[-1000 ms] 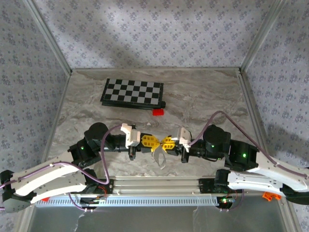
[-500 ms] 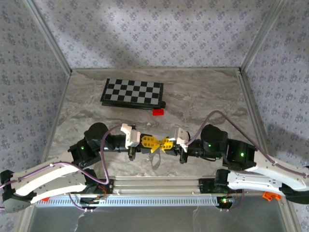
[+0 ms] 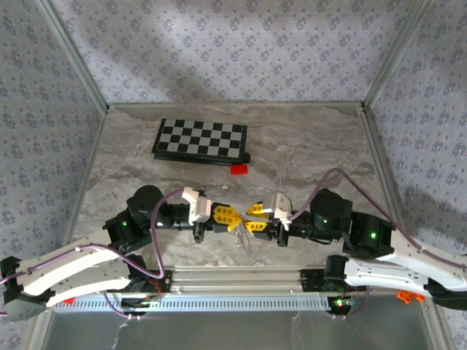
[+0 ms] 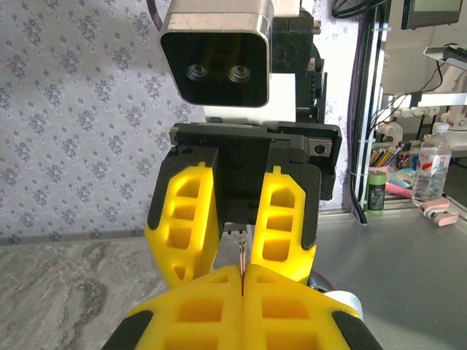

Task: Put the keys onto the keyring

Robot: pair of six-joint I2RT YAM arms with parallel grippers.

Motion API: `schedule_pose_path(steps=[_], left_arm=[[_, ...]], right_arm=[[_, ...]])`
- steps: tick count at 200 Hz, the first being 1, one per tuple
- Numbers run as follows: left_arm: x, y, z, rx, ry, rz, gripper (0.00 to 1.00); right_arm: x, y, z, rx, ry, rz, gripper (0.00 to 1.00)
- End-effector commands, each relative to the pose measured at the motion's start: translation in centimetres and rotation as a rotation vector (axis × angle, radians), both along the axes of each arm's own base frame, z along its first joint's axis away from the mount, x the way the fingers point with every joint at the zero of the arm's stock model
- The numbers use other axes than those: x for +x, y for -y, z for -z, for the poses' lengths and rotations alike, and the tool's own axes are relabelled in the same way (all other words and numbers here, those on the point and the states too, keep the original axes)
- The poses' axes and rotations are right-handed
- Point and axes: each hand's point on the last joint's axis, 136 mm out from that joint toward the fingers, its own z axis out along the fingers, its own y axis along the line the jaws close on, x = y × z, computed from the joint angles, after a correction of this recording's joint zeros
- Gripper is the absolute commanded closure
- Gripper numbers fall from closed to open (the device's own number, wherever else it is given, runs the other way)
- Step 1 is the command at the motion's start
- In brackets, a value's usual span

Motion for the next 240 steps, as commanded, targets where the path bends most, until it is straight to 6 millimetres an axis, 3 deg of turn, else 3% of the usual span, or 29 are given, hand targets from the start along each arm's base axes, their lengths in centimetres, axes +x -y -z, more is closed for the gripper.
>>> schedule_pose_path(steps=[1, 100, 187, 240], left_arm=[[-1.0, -1.0, -2.9, -0.094, 0.042, 0.026, 1.0], [-1.1, -0.9, -3.1, -0.094, 0.045, 0.033, 1.0], [-1.0, -1.0, -3.0, -0.085, 0.045, 0.025, 1.0], [-0.7, -0.6, -2.4, -0.053, 0.043, 0.018, 1.0]], right_arm=[[0.2, 0.1, -0.2, 0.027, 0.004, 0.013, 0.71], [-0.4, -0.8, 0.3, 0.031, -0.001, -0.036, 0.69], [-0.4, -0.2, -0.2, 0.045, 0.019, -0.031, 0.97], [-0.5, -0.3, -0.3, 0.041, 0.021, -0.039, 1.0]])
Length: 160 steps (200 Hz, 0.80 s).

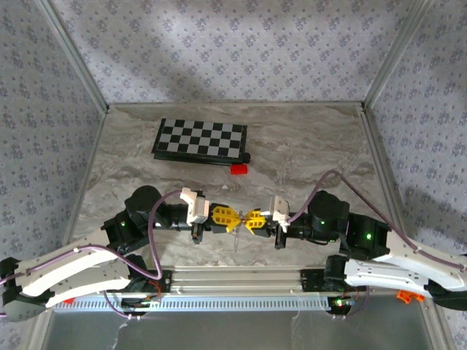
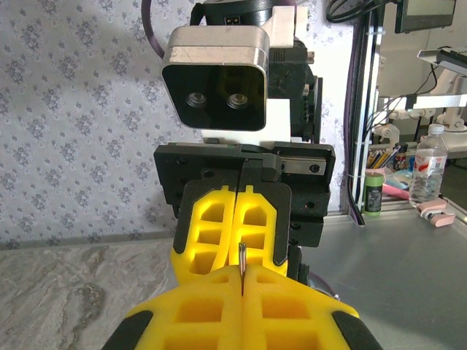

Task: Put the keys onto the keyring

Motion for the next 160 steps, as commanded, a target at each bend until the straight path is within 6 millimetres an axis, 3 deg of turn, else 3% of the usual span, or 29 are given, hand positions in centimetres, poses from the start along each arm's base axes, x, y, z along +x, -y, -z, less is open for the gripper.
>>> schedule_pose_path(steps=[1, 160], left_arm=[[-0.4, -0.3, -2.1, -0.046, 0.036, 0.011, 1.0], [0.6, 0.0, 0.5, 0.071, 0.017, -0.041, 1.0]], right_arm=[[-0.2, 0.2, -0.9, 0.028, 0.018, -0.01, 1.0], [0.1, 0.8, -1.2, 0.042, 0.031, 0.02, 1.0]])
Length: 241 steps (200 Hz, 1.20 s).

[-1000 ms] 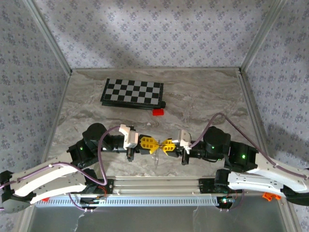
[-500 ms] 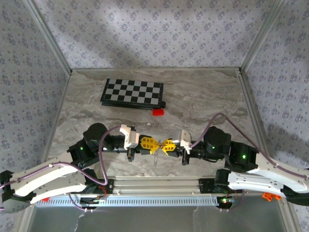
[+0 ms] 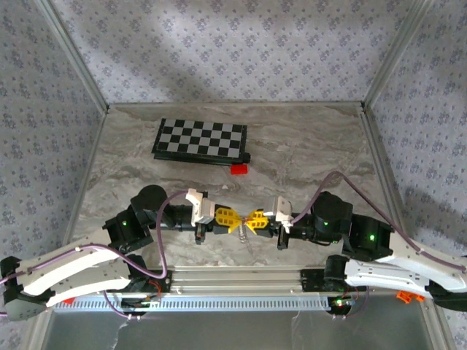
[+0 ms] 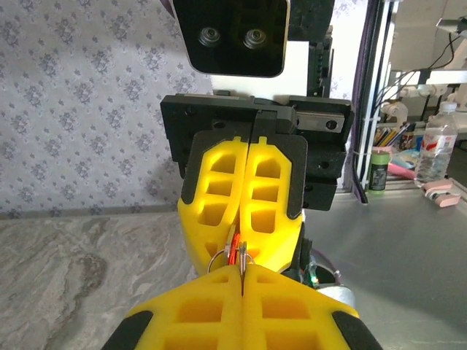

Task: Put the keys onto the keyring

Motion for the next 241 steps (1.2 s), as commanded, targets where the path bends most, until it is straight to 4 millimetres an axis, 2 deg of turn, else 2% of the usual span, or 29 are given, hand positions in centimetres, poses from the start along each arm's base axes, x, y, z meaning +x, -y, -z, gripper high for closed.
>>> schedule_pose_path(steps=[1, 87, 172, 210, 241], left_arm=[[0.0, -0.4, -1.5, -0.008, 0.032, -0.016, 1.0], [0.2, -0.5, 0.6, 0.097, 0.005, -0.025, 1.0], [0.0, -0.6, 1.6, 0.14, -0.014, -0.019, 1.0], [0.1, -0.5, 1.8, 0.145, -0.009, -0.025, 1.0], [1.3, -0.5, 2.6, 0.159, 0.001, -0.086, 1.0]], right_arm=[[0.2, 0.2, -1.3, 0.041, 0.03, 0.012, 1.0], [0.4, 0.5, -1.6, 0.046, 0.032, 0.026, 1.0], [0.5, 0.4, -1.5, 0.035, 0.03, 0.035, 1.0], [1.1, 0.5, -1.5, 0.024, 0.034, 0.071, 1.0], [2.1, 0.9, -1.4, -0.004, 0.03, 0.131, 1.0]])
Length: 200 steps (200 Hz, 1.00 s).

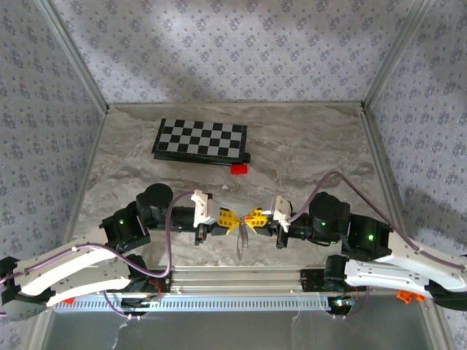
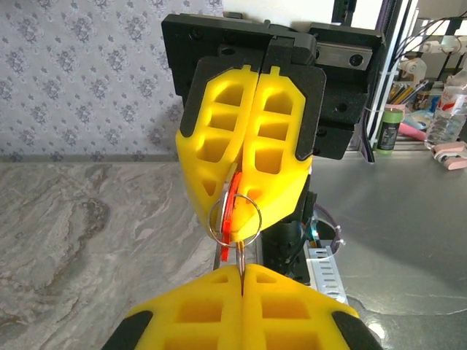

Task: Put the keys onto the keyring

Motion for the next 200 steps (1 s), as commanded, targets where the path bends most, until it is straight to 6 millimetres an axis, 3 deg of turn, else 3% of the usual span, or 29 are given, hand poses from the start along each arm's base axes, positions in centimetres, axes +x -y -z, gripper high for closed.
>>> schedule_pose_path(steps=[1, 21, 77, 126, 144, 150, 200], left_arm=[[0.6, -0.1, -0.1, 0.008, 0.028, -0.036, 1.0], [1.4, -0.1, 0.4, 0.011, 0.037, -0.08, 0.94], [3.3, 0.1, 1.6, 0.013, 0.031, -0.182, 0.53], [3.3, 0.2, 2.1, 0.0, 0.016, -0.186, 0.38], [3.2, 0.2, 2.3, 0.006, 0.002, -0.182, 0.07], [3.3, 0.2, 2.4, 0.009, 0.0, -0.183, 0.01], [3.0, 0.1, 2.8, 0.002, -0.01, -0.17, 0.0]], right_arm=[[1.3, 0.8, -2.1, 0.025, 0.032, 0.081, 1.0], [2.1, 1.0, -1.7, -0.014, 0.025, 0.13, 1.0], [3.8, 1.8, -0.6, -0.095, 0.01, 0.225, 1.0], [7.2, 2.7, 1.1, -0.152, -0.046, 0.38, 1.0], [9.0, 3.4, 2.2, -0.192, -0.077, 0.467, 1.0], [9.7, 3.8, 2.5, -0.2, -0.093, 0.5, 1.0], [13.8, 6.2, 4.9, -0.186, -0.276, 0.665, 1.0]])
